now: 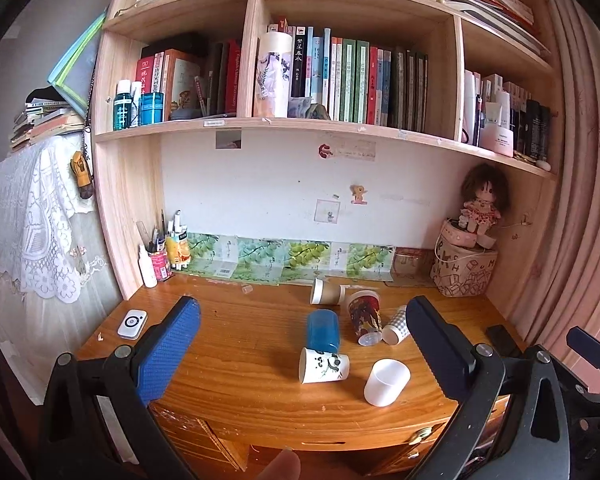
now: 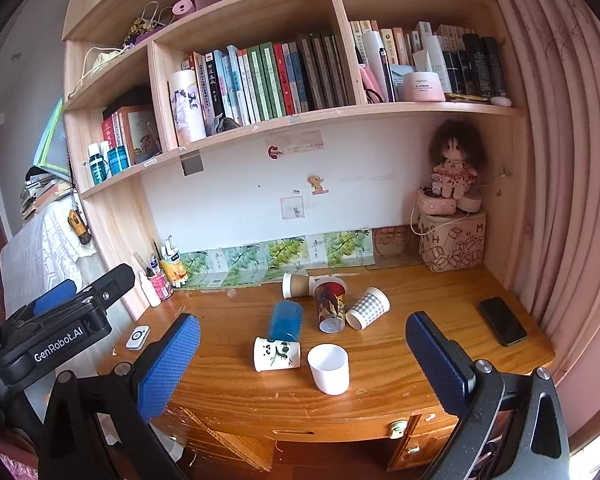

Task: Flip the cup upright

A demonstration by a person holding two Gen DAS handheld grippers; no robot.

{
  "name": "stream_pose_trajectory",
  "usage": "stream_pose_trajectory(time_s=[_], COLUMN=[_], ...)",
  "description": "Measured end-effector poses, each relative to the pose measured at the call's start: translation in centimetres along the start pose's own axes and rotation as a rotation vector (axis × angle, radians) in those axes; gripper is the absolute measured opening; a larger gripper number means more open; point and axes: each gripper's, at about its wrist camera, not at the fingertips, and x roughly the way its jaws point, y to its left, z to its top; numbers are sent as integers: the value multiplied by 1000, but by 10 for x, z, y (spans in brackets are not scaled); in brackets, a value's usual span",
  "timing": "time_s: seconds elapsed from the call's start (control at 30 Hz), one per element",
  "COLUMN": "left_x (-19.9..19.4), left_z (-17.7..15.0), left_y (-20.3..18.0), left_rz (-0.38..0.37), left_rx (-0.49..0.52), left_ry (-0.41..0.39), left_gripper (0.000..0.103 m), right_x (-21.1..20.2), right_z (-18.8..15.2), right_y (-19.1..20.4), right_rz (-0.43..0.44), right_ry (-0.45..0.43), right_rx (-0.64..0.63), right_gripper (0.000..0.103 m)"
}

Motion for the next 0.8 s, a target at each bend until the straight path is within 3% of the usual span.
stream_pose_trajectory(time_s=[0.37,0.8], left_x=[0,2], left_z=[1,4], left_y=[-2,-8], left_rz=[51,63], left_rx=[-7,15], left_ry=[-42,-50], left_gripper=[103,103], right_x=[17,21], right_z=[8,11], right_y=[0,-2], right_rz=[66,84], right_ry=[8,13], right_rx=[-43,-43], right_gripper=[103,103])
